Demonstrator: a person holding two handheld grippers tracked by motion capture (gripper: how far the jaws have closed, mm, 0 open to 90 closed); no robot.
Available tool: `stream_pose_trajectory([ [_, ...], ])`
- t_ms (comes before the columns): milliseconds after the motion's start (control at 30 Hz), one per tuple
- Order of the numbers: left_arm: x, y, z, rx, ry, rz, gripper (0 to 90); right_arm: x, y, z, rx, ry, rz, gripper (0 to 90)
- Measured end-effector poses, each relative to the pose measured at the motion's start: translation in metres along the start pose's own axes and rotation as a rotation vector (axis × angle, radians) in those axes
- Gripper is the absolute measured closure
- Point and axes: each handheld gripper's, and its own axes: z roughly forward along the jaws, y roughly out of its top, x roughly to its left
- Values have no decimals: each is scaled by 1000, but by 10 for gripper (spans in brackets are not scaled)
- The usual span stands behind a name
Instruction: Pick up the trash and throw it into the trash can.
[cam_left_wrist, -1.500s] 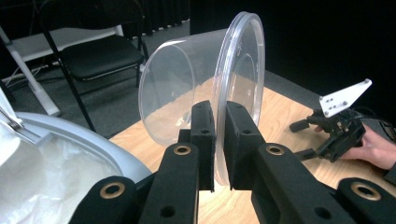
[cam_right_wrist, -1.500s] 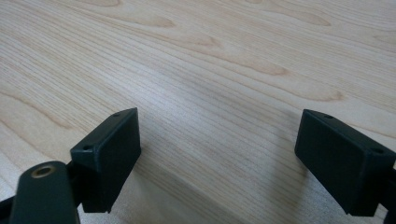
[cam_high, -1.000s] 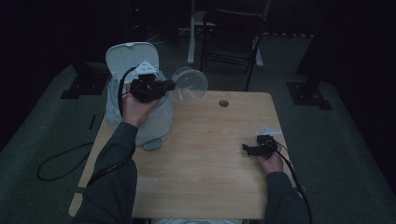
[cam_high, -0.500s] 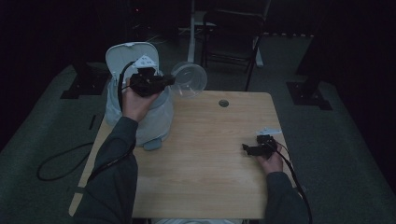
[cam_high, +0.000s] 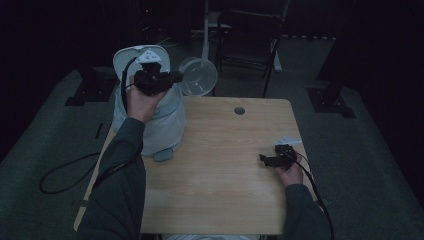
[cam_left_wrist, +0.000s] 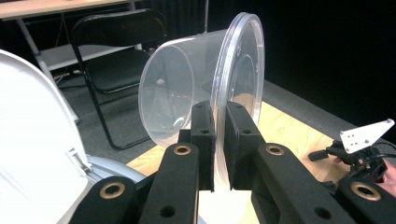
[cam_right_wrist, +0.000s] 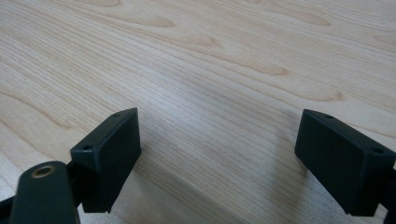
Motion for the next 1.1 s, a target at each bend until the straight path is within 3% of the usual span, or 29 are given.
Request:
stream_pose_trajectory([
  [533,17,9,-24,-37,52,-24,839,0,0,0,0,0,0,135],
  [1100,32,2,-50,-52,96,-44,839,0,0,0,0,0,0,134],
])
